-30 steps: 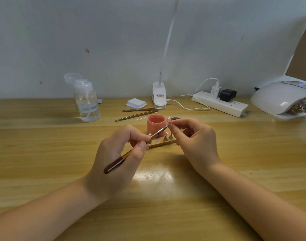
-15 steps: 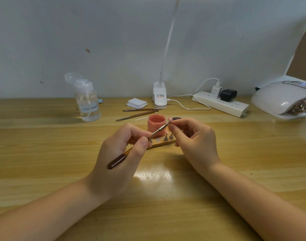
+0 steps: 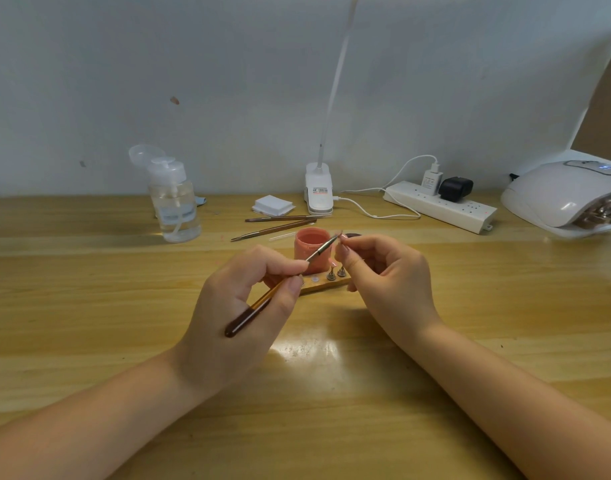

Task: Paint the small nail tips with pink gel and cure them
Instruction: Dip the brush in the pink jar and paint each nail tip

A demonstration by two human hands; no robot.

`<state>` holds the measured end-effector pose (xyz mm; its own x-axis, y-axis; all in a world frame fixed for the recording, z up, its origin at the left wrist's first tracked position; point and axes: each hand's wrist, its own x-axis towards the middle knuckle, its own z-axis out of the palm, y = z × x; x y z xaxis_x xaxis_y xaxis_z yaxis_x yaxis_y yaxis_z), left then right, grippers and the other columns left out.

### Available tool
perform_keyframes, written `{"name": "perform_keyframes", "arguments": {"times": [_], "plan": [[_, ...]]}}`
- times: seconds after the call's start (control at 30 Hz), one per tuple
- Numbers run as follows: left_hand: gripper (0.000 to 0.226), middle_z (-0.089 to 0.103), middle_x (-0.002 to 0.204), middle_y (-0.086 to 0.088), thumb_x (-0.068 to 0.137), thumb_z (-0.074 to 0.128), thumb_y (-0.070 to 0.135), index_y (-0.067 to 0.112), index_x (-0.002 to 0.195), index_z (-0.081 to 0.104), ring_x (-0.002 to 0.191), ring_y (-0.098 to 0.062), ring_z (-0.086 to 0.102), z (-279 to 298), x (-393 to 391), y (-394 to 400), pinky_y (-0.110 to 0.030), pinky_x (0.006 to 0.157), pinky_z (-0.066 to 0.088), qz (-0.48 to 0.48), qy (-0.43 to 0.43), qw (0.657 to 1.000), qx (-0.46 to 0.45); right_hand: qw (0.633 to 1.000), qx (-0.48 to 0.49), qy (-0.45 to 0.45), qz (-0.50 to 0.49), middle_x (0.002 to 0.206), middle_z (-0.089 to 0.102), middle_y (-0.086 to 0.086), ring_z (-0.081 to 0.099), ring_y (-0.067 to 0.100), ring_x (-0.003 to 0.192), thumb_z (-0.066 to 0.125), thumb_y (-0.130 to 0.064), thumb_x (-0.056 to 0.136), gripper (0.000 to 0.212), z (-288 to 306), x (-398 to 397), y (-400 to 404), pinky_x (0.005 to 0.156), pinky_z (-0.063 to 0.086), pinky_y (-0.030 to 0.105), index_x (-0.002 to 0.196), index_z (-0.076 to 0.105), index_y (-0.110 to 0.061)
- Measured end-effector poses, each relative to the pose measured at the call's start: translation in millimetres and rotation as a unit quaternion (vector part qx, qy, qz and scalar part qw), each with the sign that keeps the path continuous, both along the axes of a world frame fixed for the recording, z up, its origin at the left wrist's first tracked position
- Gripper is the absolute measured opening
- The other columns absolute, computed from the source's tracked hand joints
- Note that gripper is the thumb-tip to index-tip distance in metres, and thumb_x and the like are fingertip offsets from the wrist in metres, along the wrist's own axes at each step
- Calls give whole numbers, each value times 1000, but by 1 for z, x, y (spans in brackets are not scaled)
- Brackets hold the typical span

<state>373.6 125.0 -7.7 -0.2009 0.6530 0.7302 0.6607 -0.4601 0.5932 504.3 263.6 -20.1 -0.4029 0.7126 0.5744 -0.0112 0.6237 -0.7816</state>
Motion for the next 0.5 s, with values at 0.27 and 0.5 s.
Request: {"name": "perform_keyframes", "arguments": {"times": [0.27, 0.5], "plan": [[19, 66, 85, -4, 87, 53, 21, 11, 97, 65, 83, -21, 63, -1, 0, -1, -36, 72, 51, 6, -10, 1000, 9, 1000, -6, 0, 2, 76, 71, -7, 64, 25, 62, 70, -16, 87, 13, 0, 0, 0, 57, 54, 48, 92, 69, -28], [17, 64, 81, -5, 86, 51, 20, 10, 92, 65, 79, -21, 62, -1, -1, -1, -37, 69, 51, 0, -2, 1000, 9, 1000, -8, 3, -4, 75, 71, -7, 64, 26, 63, 70, -16, 87, 11, 0, 0, 0, 57, 54, 50, 94, 70, -24]]}}
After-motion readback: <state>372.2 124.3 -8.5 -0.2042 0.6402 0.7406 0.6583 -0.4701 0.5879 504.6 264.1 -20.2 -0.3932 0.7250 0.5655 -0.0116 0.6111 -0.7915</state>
